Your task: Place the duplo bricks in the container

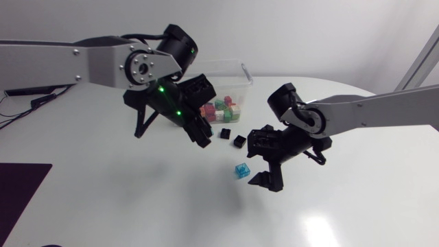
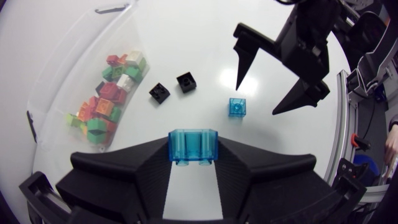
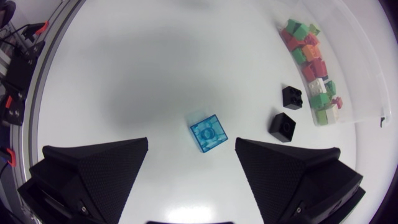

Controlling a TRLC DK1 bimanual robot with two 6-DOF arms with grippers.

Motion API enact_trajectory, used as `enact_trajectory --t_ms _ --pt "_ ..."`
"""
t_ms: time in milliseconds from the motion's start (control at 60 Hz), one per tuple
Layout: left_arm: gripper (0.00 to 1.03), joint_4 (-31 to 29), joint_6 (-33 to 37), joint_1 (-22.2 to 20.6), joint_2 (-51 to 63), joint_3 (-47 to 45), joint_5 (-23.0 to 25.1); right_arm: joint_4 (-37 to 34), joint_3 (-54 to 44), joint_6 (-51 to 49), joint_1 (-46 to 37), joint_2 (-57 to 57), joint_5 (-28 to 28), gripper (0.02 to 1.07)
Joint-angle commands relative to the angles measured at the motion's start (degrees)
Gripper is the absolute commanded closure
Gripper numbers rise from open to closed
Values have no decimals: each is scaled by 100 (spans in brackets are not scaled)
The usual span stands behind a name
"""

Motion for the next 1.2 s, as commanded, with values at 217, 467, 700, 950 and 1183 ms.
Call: enact_trajectory --t_ms 217,467,700,950,1183 --pt "80 700 -508 511 -609 -166 -23 -398 725 -953 142 984 70 7" --pt "80 1720 -1018 810 -679 -219 -23 -1013 1402 -1577 142 1503 122 13" --pt "80 2203 -1255 1030 -372 -52 -23 -1558 1885 -1955 89 1854 184 49" --pt "80 2441 -1483 1118 -125 159 -23 -1707 1929 -2061 115 2030 237 72" --pt "80 2537 -1615 1179 208 554 -84 -1971 1947 -1885 -25 1705 96 85"
